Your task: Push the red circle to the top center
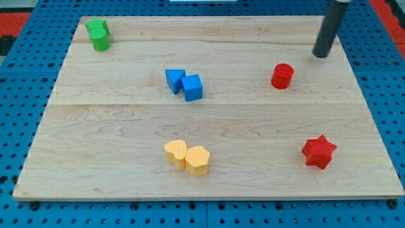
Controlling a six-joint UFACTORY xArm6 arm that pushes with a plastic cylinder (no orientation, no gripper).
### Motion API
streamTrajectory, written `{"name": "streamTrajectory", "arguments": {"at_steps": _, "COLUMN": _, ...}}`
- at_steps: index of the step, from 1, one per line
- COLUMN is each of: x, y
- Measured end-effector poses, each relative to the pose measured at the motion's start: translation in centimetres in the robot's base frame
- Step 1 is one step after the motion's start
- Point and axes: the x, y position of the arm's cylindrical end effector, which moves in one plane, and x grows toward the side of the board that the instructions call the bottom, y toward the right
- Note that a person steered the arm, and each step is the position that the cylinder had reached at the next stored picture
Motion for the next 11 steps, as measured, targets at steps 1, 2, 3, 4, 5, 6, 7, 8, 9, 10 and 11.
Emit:
{"name": "streamTrajectory", "arguments": {"at_steps": 1, "x": 5.8, "y": -6.7}}
{"name": "streamTrajectory", "arguments": {"at_steps": 2, "x": 3.5, "y": -14.5}}
{"name": "streamTrajectory", "arguments": {"at_steps": 3, "x": -1.5, "y": -14.9}}
{"name": "streamTrajectory", "arguments": {"at_steps": 4, "x": -4.4, "y": -16.9}}
{"name": "streamTrajectory", "arguments": {"at_steps": 5, "x": -1.8, "y": -11.9}}
{"name": "streamTrajectory", "arguments": {"at_steps": 6, "x": -5.1, "y": -12.6}}
{"name": "streamTrajectory", "arguments": {"at_steps": 7, "x": -7.9, "y": -19.2}}
{"name": "streamTrajectory", "arguments": {"at_steps": 8, "x": -8.5, "y": -21.6}}
{"name": "streamTrajectory", "arguments": {"at_steps": 9, "x": -7.2, "y": -13.6}}
{"name": "streamTrajectory", "arguments": {"at_steps": 10, "x": -10.7, "y": -15.0}}
{"name": "streamTrajectory", "arguments": {"at_steps": 11, "x": -10.9, "y": -20.8}}
